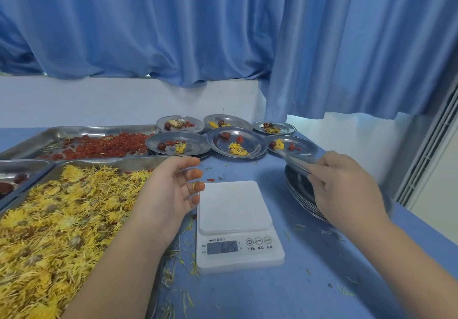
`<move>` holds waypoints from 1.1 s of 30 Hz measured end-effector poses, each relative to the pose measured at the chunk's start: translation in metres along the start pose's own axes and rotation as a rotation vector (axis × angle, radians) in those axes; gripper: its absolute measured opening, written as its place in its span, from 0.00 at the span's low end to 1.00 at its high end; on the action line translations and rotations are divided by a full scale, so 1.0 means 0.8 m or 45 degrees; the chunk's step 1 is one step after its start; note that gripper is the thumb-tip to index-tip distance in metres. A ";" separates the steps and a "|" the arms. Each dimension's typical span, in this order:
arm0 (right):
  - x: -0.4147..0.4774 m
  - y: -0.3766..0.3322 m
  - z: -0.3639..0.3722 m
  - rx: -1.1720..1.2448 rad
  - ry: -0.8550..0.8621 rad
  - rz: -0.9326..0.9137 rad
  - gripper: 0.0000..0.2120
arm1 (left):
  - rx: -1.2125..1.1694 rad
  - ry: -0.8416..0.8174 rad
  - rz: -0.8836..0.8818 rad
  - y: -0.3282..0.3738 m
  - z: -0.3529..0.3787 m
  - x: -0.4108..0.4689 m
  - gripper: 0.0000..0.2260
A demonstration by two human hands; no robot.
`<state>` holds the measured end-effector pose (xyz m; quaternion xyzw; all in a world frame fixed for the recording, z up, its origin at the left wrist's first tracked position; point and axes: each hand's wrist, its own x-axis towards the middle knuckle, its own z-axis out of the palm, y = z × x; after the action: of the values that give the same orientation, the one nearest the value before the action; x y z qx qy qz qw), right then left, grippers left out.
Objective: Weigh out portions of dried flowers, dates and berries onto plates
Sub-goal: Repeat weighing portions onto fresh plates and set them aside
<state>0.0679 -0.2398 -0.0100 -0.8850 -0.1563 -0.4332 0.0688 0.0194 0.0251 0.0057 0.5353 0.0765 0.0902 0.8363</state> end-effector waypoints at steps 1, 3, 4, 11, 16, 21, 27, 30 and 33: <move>-0.001 -0.004 0.001 0.076 0.095 -0.068 0.08 | -0.019 0.018 0.015 0.001 -0.001 0.000 0.05; -0.004 -0.017 0.002 0.189 0.203 -0.220 0.09 | -0.080 0.073 0.062 0.002 -0.003 0.001 0.05; -0.005 -0.025 0.003 0.213 0.232 -0.284 0.10 | -0.115 0.102 0.090 0.003 -0.005 0.002 0.05; -0.024 -0.071 0.011 0.327 0.210 -0.593 0.09 | -0.215 0.183 0.155 0.006 -0.010 0.002 0.05; -0.033 -0.085 0.014 0.282 0.076 -0.628 0.12 | -0.174 0.177 0.137 0.005 -0.007 0.000 0.06; -0.034 -0.083 0.009 0.276 -0.141 -0.647 0.06 | -0.166 0.188 0.146 0.006 -0.007 -0.001 0.07; -0.030 -0.067 -0.001 0.388 -0.464 -0.632 0.15 | -0.161 0.185 0.142 0.006 -0.007 -0.001 0.07; -0.029 -0.068 -0.003 0.402 -0.504 -0.559 0.17 | -0.157 0.182 0.144 0.006 -0.008 0.000 0.07; -0.030 -0.072 -0.002 0.353 -0.509 -0.512 0.14 | -0.148 0.179 0.143 0.005 -0.009 0.001 0.06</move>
<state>0.0334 -0.1915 -0.0286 -0.8862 -0.3960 -0.2302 0.0697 0.0181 0.0334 0.0067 0.4817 0.0995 0.1785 0.8522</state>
